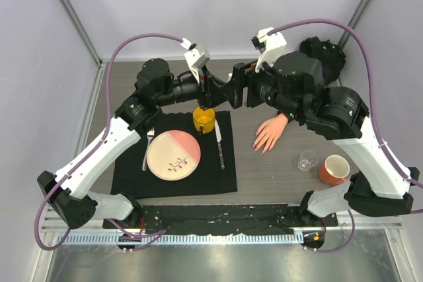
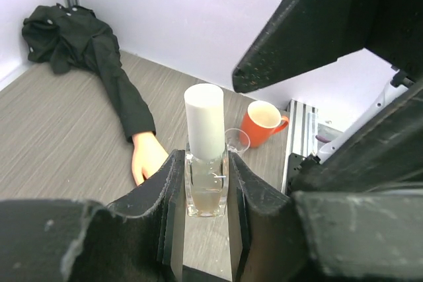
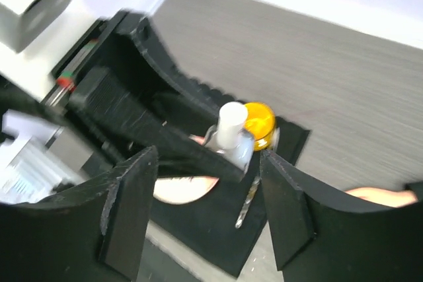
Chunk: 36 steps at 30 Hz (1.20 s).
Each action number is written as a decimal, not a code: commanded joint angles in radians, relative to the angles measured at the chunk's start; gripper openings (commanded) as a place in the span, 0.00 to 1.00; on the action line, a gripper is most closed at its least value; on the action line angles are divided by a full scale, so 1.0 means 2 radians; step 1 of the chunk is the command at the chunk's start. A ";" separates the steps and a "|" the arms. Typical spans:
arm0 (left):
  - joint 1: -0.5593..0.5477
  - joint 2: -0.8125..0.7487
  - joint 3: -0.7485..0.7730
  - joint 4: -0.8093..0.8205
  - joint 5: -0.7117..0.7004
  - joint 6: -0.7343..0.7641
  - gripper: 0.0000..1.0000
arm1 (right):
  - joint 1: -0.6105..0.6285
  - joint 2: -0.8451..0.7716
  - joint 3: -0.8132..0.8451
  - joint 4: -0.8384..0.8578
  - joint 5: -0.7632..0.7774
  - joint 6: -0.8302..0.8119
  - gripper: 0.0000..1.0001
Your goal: Paint the nails
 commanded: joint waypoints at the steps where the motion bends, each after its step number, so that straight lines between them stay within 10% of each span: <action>1: 0.005 -0.031 -0.009 0.034 0.027 -0.006 0.00 | -0.046 -0.022 0.021 -0.019 -0.163 -0.030 0.69; 8: 0.010 -0.015 -0.019 0.147 0.210 -0.120 0.00 | -0.196 -0.024 0.006 -0.014 -0.439 -0.087 0.59; 14: 0.011 -0.010 -0.032 0.215 0.222 -0.180 0.00 | -0.238 -0.032 -0.038 0.060 -0.628 -0.064 0.50; 22: 0.016 -0.006 -0.024 0.212 0.228 -0.178 0.00 | -0.263 -0.050 -0.089 0.129 -0.667 -0.020 0.53; 30: 0.029 -0.017 -0.018 0.174 0.213 -0.144 0.00 | -0.266 -0.046 -0.038 0.031 -0.445 -0.063 0.53; 36: 0.041 -0.030 -0.016 0.150 0.194 -0.118 0.00 | -0.266 -0.063 -0.049 0.024 -0.453 -0.078 0.54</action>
